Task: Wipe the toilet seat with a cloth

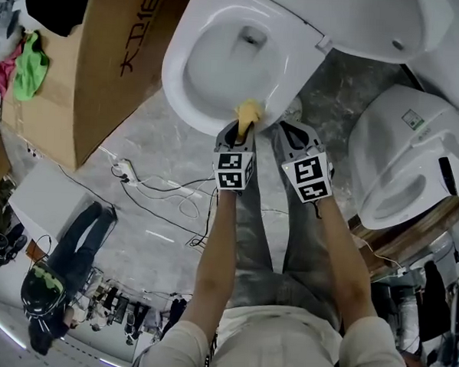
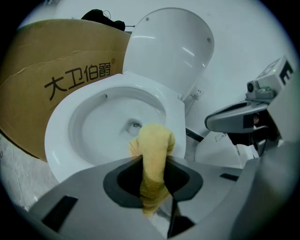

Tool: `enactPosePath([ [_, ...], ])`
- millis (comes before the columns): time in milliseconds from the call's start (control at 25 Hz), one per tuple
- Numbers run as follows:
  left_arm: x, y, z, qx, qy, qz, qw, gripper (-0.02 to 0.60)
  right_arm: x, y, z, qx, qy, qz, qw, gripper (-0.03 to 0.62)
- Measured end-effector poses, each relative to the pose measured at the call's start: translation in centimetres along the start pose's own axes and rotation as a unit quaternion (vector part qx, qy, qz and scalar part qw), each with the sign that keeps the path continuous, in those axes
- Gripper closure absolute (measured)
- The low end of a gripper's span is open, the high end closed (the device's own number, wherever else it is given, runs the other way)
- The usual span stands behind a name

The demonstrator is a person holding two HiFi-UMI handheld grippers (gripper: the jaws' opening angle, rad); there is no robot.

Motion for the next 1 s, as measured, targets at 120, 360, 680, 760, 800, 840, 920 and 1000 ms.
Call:
enactPosePath([
  [120, 0.6, -0.7, 0.5, 0.009, 0.002, 0.002, 1.0, 0.465, -0.3, -0.8, -0.4, 0.007, 0.002, -0.006, 1.0, 0.586],
  [360, 1.7, -1.6, 1.5, 0.022, 0.001, 0.005, 0.9997, 0.465, -0.6, -2.0, -1.5, 0.015, 0.007, -0.012, 1.0, 0.586],
  [680, 3.2, -2.5, 2.3, 0.032, 0.01, 0.005, 0.9994, 0.463, -1.0, -3.6, -1.7, 0.026, 0.006, -0.024, 0.999, 0.586],
  [760, 3.5, -2.7, 2.8, 0.039, 0.011, 0.002, 0.9992, 0.463, -0.9, -3.9, -1.6, 0.029, 0.005, -0.026, 0.999, 0.586],
  [800, 3.7, -2.8, 3.2, 0.044, 0.01, 0.0, 0.999, 0.463, -0.9, -4.1, -1.5, 0.031, 0.005, -0.028, 0.999, 0.586],
  [840, 3.9, -2.9, 3.6, 0.049, 0.009, -0.001, 0.9987, 0.463, -0.8, -4.2, -1.5, 0.033, 0.005, -0.029, 0.999, 0.586],
  [920, 4.1, -3.2, 4.2, 0.055, 0.008, -0.004, 0.9984, 0.463, -0.8, -4.5, -1.4, 0.035, 0.004, -0.029, 0.999, 0.586],
  [1000, 4.3, -3.3, 4.2, 0.055, 0.011, -0.005, 0.9984, 0.463, -0.8, -4.6, -1.4, 0.036, 0.006, -0.03, 0.999, 0.586],
])
Point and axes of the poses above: the fingertips, and each gripper's own axes: x forward along the fingers, y to its left, z out of its top, the point moved 1 cm from there along -x, backward along the fingers, and after that the axes turned 12 degrees about -z, right-handed, at the moved point
